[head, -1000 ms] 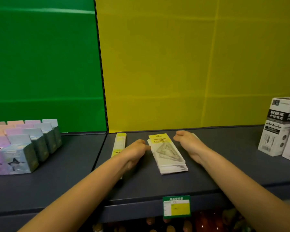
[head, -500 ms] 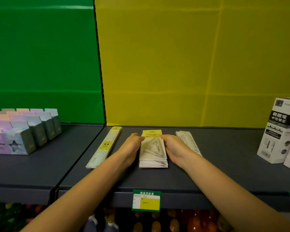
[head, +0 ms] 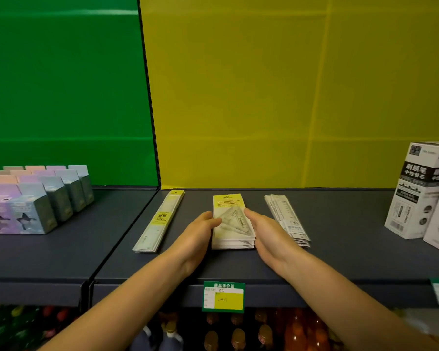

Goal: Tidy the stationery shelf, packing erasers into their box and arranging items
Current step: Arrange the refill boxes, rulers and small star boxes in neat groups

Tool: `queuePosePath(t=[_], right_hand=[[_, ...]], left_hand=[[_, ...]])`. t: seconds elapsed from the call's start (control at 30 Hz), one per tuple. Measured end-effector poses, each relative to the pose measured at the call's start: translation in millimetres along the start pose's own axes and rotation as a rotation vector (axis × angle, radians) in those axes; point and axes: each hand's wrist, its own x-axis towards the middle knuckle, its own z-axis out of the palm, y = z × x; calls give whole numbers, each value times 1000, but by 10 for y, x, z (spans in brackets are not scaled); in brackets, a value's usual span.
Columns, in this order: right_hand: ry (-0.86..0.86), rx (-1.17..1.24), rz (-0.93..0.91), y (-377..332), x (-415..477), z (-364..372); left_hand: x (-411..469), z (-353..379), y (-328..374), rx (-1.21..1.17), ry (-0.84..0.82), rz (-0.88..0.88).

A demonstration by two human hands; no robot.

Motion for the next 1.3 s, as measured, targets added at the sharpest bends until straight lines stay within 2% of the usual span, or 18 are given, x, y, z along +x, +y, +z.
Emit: queuePosePath(t=[0.27,0.37,0.47,0.6,0.7,0.9,1.0,1.13,1.3], right_hand=[[-16,-127,-41,-51,-202,75],[119,-322,-110,-213,-291,-83],[231,-448,-211,-389,-281,-358],[365,-369,-153,-454,-156,-766],[421,-265,-49,-408,-50,-948],[358,-125,22,-445,96,-1000],[258,-78,26,-472,106,-950],[212,-13,29,-440,194,-933],[136,65,45,-560,-119,-924]], left_hand=[[-73,-8,23,121,-1,46],[-47,1,93,223,71,175],[-14,102,250,227,57,265],[212,439,322,148,-38,163],[410,768,296,115,-43,67],[747,1184,183,30,42,-56],[842,1277,160,-21,69,-46],[862,1357,147,-53,77,-67],[1147,1264,-83,-33,134,-28]])
